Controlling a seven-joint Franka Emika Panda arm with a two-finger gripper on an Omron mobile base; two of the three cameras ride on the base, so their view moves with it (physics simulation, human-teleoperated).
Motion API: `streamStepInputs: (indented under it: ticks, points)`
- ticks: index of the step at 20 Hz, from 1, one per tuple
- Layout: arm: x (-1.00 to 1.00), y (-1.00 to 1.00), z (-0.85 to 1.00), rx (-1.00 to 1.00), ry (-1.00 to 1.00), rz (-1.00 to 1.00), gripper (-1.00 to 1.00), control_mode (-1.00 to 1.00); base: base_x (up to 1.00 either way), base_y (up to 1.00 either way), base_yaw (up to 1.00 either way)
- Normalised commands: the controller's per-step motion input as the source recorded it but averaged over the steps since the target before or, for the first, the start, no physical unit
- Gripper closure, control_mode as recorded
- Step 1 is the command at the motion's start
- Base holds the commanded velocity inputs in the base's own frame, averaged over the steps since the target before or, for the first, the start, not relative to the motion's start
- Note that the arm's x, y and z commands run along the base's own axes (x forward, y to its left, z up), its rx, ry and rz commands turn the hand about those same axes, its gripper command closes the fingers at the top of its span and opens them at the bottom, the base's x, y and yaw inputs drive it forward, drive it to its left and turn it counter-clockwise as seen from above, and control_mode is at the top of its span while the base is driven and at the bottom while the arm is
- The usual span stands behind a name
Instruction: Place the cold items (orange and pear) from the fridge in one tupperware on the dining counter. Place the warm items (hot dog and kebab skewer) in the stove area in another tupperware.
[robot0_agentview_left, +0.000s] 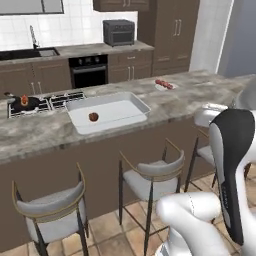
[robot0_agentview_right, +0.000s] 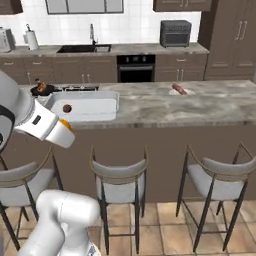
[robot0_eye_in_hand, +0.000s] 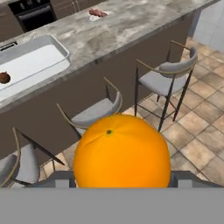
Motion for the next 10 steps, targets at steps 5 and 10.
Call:
streamStepInputs:
  ticks: [5, 10]
  points:
    - [0.00, 0.00, 0.00, 0.00, 0.00, 0.00, 1.00, 1.00, 0.57, 0.32, 0.09]
    - [0.00, 0.00, 0.00, 0.00, 0.00, 0.00, 1.00, 1.00, 0.00, 0.36, 0.74]
